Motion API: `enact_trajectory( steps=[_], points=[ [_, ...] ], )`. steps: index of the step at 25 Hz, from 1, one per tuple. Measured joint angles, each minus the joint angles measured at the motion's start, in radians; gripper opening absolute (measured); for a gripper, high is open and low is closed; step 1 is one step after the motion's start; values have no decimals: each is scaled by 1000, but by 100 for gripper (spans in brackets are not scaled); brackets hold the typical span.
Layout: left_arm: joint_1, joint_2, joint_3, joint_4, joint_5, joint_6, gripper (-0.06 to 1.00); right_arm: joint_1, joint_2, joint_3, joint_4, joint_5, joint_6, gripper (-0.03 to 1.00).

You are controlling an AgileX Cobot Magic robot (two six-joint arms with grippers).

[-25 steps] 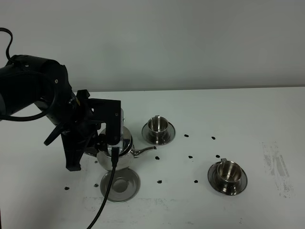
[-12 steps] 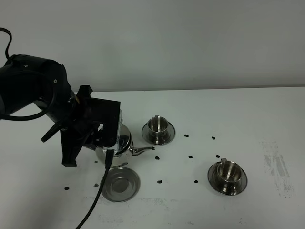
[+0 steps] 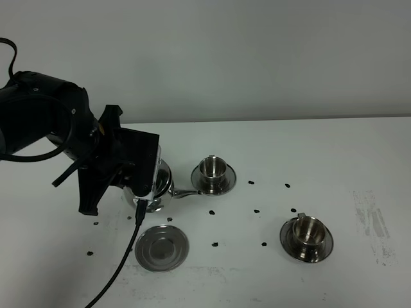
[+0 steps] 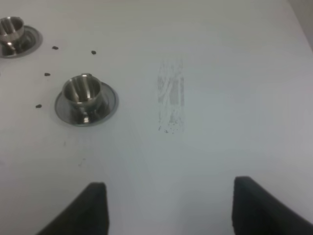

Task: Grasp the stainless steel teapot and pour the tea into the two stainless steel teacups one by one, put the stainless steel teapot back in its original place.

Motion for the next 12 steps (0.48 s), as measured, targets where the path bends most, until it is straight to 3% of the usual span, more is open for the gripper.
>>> enact_trajectory(
  steps=[5,12],
  points=[
    [1,0,0,-2,-1,4,26,0,0,0,0,0,0,56],
    [12,0,0,-74,-1,27,26,0,0,0,0,0,0,56]
  ],
)
